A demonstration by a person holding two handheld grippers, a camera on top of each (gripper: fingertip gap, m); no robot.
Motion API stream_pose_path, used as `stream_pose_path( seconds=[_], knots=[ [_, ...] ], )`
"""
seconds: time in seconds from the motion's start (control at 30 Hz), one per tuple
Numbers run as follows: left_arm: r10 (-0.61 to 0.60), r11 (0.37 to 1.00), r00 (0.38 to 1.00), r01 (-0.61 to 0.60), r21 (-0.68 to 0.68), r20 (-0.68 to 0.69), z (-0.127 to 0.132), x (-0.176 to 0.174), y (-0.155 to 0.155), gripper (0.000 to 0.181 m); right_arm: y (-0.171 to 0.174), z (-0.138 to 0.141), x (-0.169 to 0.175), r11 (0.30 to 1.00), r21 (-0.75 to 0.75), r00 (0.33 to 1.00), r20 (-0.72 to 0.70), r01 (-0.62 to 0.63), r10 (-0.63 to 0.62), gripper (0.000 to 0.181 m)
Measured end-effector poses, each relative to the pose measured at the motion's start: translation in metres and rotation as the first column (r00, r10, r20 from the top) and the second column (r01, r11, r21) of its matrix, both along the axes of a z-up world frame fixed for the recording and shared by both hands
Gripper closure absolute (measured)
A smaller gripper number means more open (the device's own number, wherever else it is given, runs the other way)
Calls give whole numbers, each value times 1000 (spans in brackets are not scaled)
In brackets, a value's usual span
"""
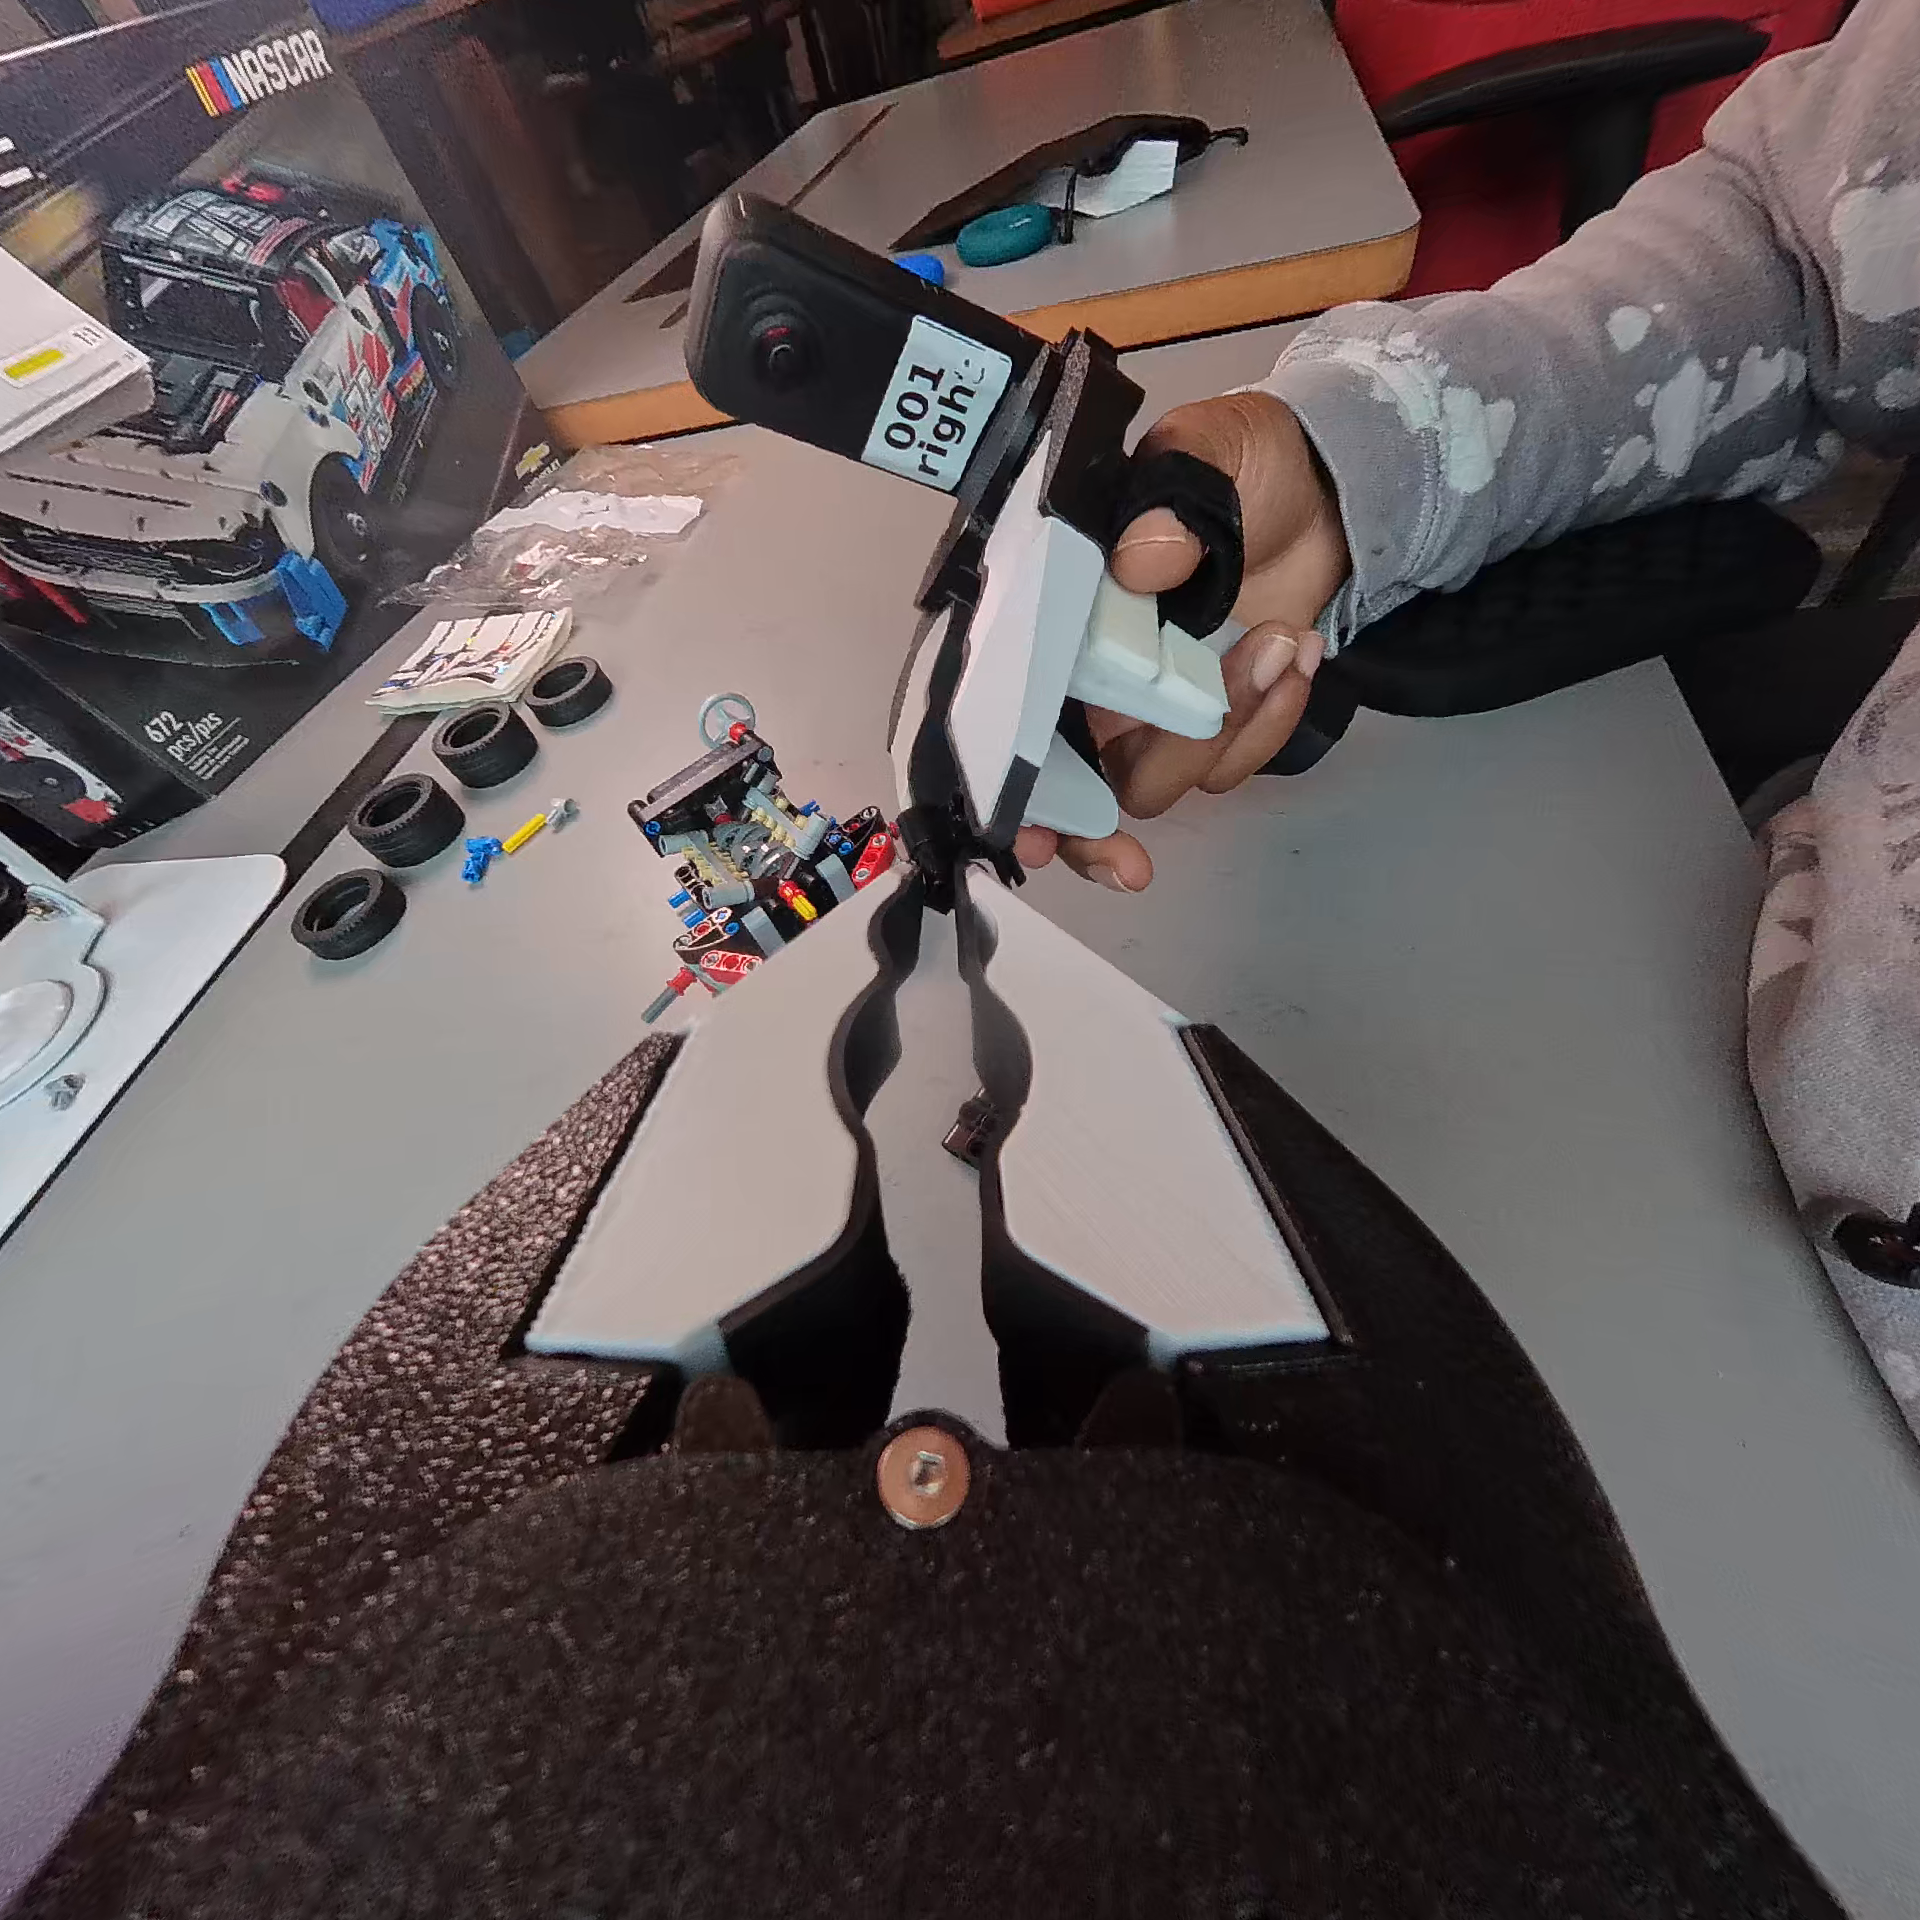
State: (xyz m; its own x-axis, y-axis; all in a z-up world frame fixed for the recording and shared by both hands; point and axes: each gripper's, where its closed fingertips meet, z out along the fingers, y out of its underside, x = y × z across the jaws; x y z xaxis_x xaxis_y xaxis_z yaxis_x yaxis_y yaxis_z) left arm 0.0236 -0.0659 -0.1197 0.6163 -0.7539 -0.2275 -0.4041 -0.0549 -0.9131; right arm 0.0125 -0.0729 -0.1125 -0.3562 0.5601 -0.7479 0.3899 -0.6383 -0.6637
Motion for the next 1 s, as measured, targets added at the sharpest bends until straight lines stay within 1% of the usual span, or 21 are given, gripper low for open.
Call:
stream_pose_path(
  seconds=[0.07, 0.13, 0.3, 0.43, 0.57, 0.6, 0.63, 0.67, 0.7, 0.73, 0.8, 0.87, 0.9, 0.93, 1.0],
  knots=[
    [1, 1000, 999, 0, 8, -48, -5, 1, 0, 176, 0, -5, 0, 997, 76, 1000, 10, 0, -1, 164],
    [2, 1000, 997, 0, 23, -82, -7, 1, 0, 176, -1, -7, 1, 994, 109, 1000, 15, -4, 3, 164],
    [28, 997, 992, -18, 80, -126, -2, 0, 1, 176, 1, -1, 0, 996, 89, 1000, -19, 17, -15, 166],
    [72, 991, 996, -65, 119, -49, 13, -3, 5, 177, 7, 15, -3, 996, 63, 994, -97, 61, -55, 167],
    [84, 986, 996, -86, 142, 25, 29, -3, 8, 178, 10, 30, -2, 996, 53, 985, -159, 69, -60, 167],
    [99, 982, 995, -103, 160, 33, 33, -6, 9, 178, 21, 36, 0, 993, 32, 978, -179, 116, -109, 167],
    [121, 975, 991, -129, 180, 56, 40, -15, 9, 178, 49, 45, 7, 979, -32, 957, -206, 200, -203, 167],
    [137, 972, 986, -153, 176, 99, 47, -27, 7, 178, 77, 50, 18, 960, -57, 934, -221, 275, -280, 168],
    [163, 972, 978, -182, 149, 133, 48, -38, 8, 178, 93, 49, 26, 940, 10, 916, -228, 340, -329, 168],
    [195, 969, 972, -212, 128, 133, 44, -45, 12, 178, 95, 47, 28, 933, 70, 915, -230, 354, -330, 167],
    [233, 970, 971, -237, 60, 56, 22, -51, 25, 178, 79, 49, 21, 945, 92, 927, -245, 313, -283, 166],
    [326, 943, 944, -328, -50, -46, -11, -66, 43, 177, 63, 37, 11, 948, 174, 952, -204, 266, -230, 166],
    [367, 918, 923, -379, -116, -113, -32, -75, 49, 177, 59, 31, 9, 948, 201, 960, -184, 248, -212, 166],
    [393, 892, 903, -420, -169, -172, -52, -83, 53, 177, 56, 24, 7, 951, 214, 968, -163, 224, -192, 166],
    [400, 853, 878, -462, -244, -263, -86, -91, 55, 174, 49, 15, 6, 963, 197, 977, -146, 183, -156, 166]
  ],
)
